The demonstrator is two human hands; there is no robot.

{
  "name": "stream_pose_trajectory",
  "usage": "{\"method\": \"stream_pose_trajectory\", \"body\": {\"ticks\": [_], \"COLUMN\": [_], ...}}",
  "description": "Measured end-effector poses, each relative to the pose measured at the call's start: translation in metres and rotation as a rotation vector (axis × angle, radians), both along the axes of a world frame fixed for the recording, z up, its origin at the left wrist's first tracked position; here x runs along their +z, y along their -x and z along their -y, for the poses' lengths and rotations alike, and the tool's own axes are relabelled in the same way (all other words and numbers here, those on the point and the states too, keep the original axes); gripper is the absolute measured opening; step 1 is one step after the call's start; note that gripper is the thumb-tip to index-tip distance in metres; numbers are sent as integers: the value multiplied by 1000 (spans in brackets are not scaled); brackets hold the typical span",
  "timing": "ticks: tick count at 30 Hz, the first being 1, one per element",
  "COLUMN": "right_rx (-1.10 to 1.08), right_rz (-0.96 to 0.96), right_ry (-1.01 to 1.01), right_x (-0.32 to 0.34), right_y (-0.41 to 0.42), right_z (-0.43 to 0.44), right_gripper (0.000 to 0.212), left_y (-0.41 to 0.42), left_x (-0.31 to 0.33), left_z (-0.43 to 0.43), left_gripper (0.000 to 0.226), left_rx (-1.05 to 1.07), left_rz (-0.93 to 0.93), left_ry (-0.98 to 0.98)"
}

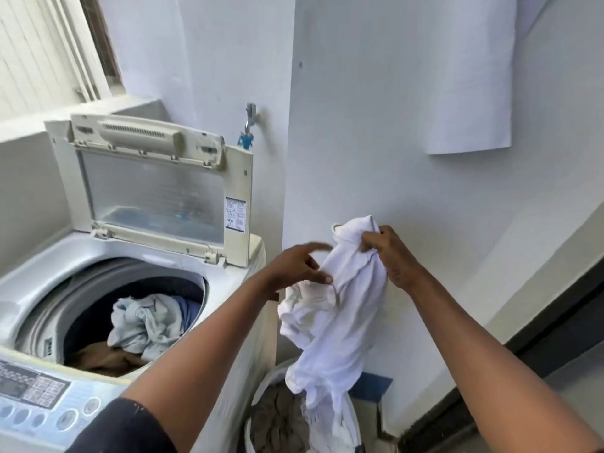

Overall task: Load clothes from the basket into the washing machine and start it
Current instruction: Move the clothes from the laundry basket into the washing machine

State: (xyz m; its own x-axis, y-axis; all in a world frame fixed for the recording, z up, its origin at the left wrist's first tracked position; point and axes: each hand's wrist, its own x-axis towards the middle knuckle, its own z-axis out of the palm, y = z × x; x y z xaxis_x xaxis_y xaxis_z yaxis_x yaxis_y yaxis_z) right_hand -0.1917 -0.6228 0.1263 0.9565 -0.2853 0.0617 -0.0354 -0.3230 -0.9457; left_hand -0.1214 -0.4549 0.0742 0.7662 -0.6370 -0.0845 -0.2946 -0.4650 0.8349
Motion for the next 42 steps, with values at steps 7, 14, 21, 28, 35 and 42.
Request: {"method": "stream_pose_trajectory", "body": {"ticks": [7, 14, 21, 28, 35, 42], "right_rx": [-174, -273, -301, -353, -254, 34], "right_rz": [136, 178, 278, 412, 506, 379], "right_ry": [-79, 45, 306, 494, -77, -21], "right_x": [25, 47, 79, 111, 162, 182], "right_y": [10, 11, -8, -43, -90, -133], "right_z": [5, -17, -64, -144, -251, -309], "right_gripper": [17, 29, 35, 43, 19, 41], "left_y": [10, 20, 3, -55, -96, -148], "left_x": [20, 48, 80, 132, 231, 266], "left_z": [-36, -71, -127, -227, -332, -436], "left_gripper": [21, 47, 66, 46, 38, 87], "left_rx": [62, 256, 193, 403, 603, 625], "left_rz": [108, 494, 909, 907, 858, 793], "left_ry": [-146, -95, -422, -395, -16, -327]}}
